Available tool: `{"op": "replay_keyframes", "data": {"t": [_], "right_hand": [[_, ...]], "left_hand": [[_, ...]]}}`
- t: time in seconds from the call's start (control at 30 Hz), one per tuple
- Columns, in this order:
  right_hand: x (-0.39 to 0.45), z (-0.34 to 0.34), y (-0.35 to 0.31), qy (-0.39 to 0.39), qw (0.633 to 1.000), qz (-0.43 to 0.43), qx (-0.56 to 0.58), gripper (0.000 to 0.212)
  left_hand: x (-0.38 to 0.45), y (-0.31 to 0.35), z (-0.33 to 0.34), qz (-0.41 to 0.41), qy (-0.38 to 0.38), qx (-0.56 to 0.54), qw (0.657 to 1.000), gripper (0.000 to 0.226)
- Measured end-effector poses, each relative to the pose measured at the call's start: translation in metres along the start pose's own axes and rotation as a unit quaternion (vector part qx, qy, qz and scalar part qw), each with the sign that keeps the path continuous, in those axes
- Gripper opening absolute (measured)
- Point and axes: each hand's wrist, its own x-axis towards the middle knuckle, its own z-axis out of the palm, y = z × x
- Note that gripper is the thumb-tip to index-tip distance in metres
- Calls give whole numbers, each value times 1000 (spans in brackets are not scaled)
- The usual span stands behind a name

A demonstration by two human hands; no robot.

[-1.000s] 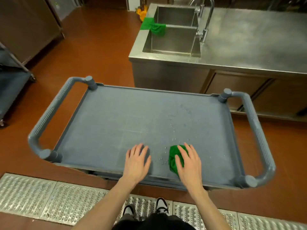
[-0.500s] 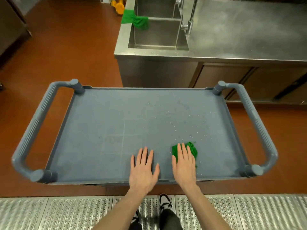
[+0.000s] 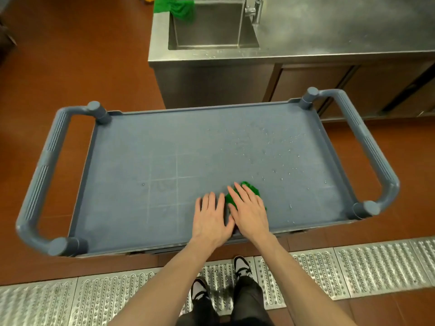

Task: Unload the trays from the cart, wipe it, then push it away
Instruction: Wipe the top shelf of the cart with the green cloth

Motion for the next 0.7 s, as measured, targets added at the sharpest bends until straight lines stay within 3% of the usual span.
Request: {"op": "replay_keyframes", "data": {"t": [0.27,0.7], "right_hand": [[0,-2,20,9,997,74,-17,60],[-8,-48,127,51,963,260,-50,58]], "left_hand": [[5,-5,13,-26,18,-73,997,80],[16,0,12,-34,4,-88,996,82]]}}
